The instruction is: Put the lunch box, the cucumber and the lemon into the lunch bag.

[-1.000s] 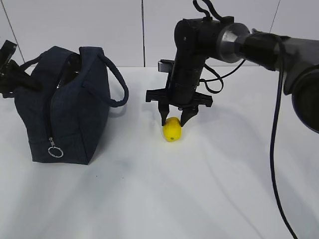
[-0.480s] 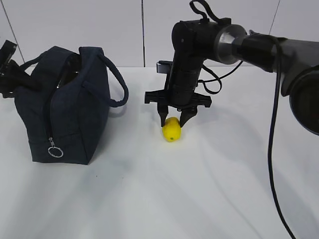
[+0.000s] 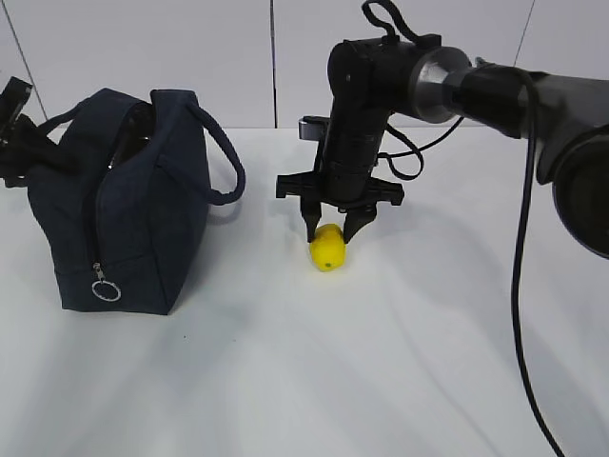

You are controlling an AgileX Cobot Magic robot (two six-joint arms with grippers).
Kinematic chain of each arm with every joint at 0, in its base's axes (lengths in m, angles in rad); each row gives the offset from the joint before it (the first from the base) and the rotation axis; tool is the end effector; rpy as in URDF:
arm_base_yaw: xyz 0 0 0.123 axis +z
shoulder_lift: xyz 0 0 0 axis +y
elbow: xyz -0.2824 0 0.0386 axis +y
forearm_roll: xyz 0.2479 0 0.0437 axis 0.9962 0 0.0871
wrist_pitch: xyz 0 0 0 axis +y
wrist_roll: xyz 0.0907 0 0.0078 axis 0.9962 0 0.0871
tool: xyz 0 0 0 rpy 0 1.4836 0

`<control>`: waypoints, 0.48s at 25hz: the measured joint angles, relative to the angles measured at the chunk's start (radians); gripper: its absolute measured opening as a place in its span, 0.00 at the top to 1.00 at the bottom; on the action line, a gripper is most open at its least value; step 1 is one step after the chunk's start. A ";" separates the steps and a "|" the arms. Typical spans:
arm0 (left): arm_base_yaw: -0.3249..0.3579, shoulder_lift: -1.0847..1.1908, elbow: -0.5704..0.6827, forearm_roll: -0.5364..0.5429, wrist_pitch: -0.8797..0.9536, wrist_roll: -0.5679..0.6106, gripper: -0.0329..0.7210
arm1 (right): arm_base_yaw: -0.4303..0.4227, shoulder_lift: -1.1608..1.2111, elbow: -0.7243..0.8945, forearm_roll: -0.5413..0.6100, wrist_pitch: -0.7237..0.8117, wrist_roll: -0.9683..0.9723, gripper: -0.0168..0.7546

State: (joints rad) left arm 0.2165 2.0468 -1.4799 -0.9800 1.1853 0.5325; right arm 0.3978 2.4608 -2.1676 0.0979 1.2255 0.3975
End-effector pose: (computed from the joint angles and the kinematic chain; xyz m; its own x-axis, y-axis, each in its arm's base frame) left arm 0.4105 0.0185 0.2026 -0.9660 -0.1984 -0.1657 -0.0041 0.6528 -0.7575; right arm 0.4635 0.2039 0.1512 -0.9954 0.0327 -0.0895 0.0198 0.9898 0.1414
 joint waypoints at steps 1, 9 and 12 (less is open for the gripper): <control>0.000 0.000 0.000 0.000 0.000 0.000 0.97 | 0.000 0.000 0.000 0.000 0.000 0.000 0.45; 0.000 0.000 0.000 0.004 0.000 0.000 0.97 | 0.000 0.002 0.000 0.000 0.000 0.000 0.28; 0.000 0.000 0.000 0.006 0.000 0.000 0.97 | 0.000 0.002 0.000 0.000 0.000 0.001 0.25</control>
State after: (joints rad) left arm 0.2165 2.0468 -1.4799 -0.9743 1.1853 0.5325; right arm 0.3978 2.4628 -2.1676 0.0979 1.2255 0.3982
